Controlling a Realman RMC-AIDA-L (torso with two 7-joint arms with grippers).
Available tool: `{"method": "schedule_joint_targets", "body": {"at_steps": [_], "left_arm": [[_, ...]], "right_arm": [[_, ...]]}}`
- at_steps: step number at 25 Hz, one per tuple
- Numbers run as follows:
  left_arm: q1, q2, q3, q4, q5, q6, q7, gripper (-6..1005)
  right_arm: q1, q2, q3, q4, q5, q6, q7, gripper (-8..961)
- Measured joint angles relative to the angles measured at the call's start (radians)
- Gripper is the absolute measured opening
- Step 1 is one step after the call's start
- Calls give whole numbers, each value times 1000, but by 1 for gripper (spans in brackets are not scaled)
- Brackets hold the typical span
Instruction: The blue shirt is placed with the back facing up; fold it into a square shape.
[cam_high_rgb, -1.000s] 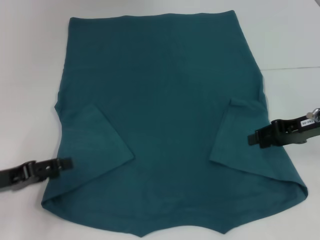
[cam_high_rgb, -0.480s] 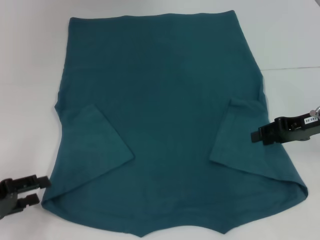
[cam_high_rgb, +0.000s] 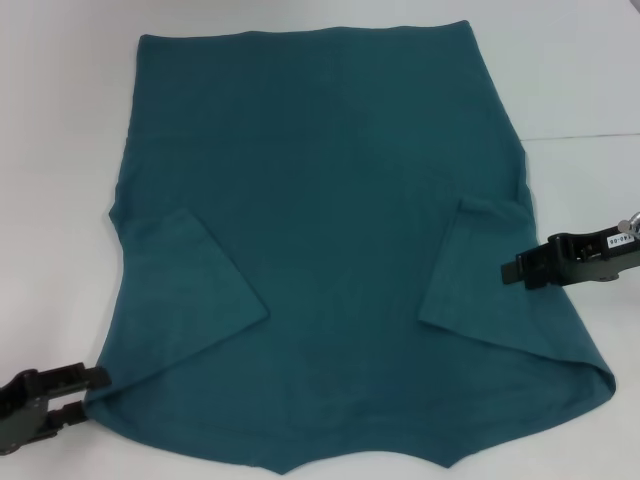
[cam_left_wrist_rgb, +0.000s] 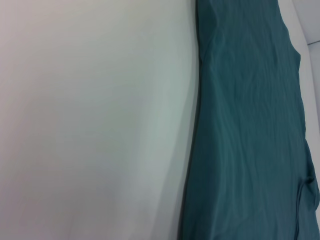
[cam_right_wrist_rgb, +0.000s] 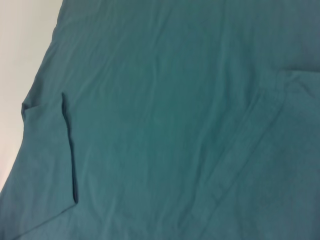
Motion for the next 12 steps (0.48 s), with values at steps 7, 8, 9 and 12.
{"method": "schedule_joint_targets", "body": {"at_steps": [7, 8, 9, 12], "left_arm": [[-30, 4, 17, -41, 2, -33, 3, 646], [-32, 5, 22, -48, 2, -41, 3, 643], [-33, 6, 25, -51, 2, -48, 2, 639], [-38, 9, 26, -56, 3, -59, 1, 628]], "right_arm": [[0, 2, 1, 0, 4, 2, 0, 444], [0, 2, 1, 0, 4, 2, 0, 444], [0, 2, 2, 0, 4, 2, 0, 444], [-1, 2, 2, 0, 4, 2, 0, 444]]}}
